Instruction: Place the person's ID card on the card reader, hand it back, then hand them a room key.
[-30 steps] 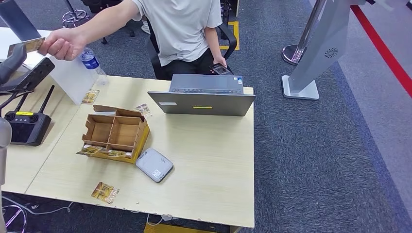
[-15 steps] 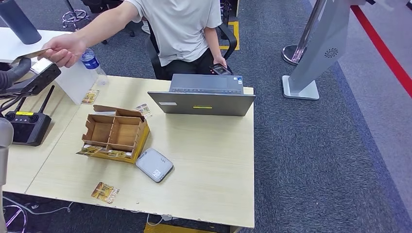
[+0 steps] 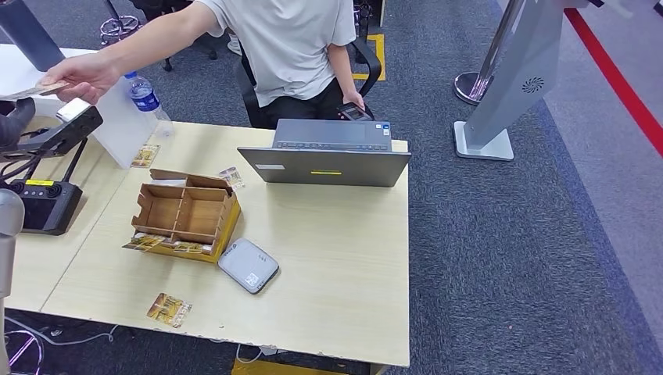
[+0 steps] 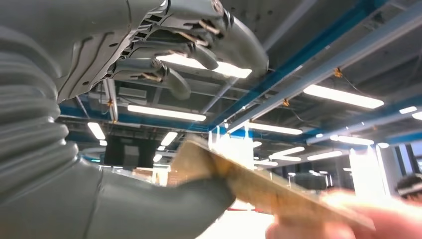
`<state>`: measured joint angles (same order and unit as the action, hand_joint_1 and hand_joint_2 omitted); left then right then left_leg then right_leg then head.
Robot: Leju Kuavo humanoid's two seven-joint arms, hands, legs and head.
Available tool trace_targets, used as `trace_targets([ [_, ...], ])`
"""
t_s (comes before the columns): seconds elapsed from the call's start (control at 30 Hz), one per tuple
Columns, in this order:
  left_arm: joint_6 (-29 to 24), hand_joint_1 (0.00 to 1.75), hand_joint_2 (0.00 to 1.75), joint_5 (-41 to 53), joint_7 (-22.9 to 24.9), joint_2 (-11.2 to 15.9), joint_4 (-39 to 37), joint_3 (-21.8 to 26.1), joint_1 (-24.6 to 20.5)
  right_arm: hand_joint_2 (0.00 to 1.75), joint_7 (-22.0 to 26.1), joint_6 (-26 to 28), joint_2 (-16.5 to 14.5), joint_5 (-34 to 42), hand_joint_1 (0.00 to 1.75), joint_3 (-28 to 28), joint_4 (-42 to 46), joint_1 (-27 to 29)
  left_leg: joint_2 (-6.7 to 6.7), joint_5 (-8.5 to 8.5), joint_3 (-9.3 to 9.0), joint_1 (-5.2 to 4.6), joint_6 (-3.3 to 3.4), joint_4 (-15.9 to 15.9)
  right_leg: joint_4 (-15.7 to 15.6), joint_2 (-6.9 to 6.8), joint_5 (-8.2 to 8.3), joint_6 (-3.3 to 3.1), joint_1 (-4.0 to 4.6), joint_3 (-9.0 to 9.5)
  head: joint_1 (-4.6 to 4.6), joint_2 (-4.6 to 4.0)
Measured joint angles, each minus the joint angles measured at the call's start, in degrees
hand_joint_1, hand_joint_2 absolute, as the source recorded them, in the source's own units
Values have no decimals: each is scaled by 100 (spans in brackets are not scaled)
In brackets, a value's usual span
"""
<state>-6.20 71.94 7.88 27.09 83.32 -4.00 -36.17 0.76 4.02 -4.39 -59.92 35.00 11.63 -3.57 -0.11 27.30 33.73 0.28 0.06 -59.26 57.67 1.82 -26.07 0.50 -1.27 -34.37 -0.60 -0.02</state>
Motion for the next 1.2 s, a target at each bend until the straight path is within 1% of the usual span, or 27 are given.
trace_targets([
  [0.13, 163, 175, 175, -26, -15, 30, 0, -108, -22, 0, 1, -2, 0, -10, 0, 17, 0, 1, 0, 0, 0, 0, 0, 0, 0, 0, 0, 0, 0, 0, 1, 0],
  [0.57, 321, 175, 175, -14, -9, 38, 0, -327, -112, 0, 9, 0, 1, -27, 0, 21, 0, 1, 1, 0, 0, 0, 0, 0, 0, 1, 0, 0, 0, -2, 1, 0],
  [1.0, 310, 175, 175, -40, -27, 31, 1, -419, -131, 0, 9, 8, 0, -27, 0, 22, 0, 3, 2, 0, 0, 0, 0, 0, 0, 3, 0, 0, 0, -2, 1, 0],
  [1.1, 181, 175, 175, -104, -156, -36, 104, -469, -2, 0, 9, 25, 0, -25, 0, 26, 0, 4, 1, 1, 0, -3, 0, 0, -1, 2, 0, 0, -2, -1, 0, 0],
  [1.2, -12, 175, 175, -87, -343, -235, 506, -677, 445, 0, 10, 52, 0, -24, 0, 60, -1, 14, 0, 2, 0, -6, 3, 0, -3, 1, -1, 1, -4, 0, -2, 0],
])
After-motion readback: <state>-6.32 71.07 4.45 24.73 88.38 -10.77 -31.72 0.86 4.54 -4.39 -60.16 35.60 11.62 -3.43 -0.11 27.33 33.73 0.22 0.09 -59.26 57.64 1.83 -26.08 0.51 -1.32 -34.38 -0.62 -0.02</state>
